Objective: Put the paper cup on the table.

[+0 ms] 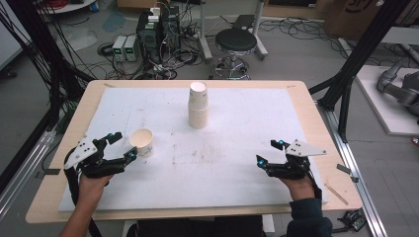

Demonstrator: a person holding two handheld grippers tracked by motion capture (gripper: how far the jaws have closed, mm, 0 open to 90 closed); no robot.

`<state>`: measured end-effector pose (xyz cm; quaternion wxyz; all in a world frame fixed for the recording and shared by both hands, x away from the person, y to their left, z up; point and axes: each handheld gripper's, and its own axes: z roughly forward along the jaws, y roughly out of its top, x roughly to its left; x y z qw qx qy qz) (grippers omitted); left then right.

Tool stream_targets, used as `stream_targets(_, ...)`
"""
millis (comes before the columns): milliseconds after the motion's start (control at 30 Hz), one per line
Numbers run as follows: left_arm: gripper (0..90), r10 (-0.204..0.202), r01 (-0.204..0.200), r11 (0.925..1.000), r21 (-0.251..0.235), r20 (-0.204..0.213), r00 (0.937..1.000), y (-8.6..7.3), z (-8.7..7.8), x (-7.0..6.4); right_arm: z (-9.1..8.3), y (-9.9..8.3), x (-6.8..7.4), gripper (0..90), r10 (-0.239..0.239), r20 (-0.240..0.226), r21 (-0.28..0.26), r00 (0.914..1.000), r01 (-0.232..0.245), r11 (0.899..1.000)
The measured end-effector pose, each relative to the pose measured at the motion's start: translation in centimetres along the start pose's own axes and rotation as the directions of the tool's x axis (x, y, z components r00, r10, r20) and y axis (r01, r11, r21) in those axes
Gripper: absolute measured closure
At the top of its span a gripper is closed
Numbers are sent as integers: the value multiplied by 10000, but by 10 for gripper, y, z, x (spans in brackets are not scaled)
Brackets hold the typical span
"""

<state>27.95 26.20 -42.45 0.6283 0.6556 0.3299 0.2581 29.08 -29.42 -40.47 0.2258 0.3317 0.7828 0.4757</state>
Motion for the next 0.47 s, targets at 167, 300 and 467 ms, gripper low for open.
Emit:
stream_targets(167, 190, 3, -3, 10000, 62, 24, 10000, -1, 1, 0, 0, -1, 0, 219, -14, 15, -4, 10000, 14, 10000)
stream_targets(300, 190, -36, 36, 10000, 58, -25, 10000, -2, 1, 0, 0, -1, 0, 219, -40, 8, -23, 10000, 40, 10000)
stream_targets(467, 190, -61, 61, 10000, 46, -100, 9999, -2, 0, 1, 0, -1, 0, 219, 37, -6, -3, 10000, -37, 10000)
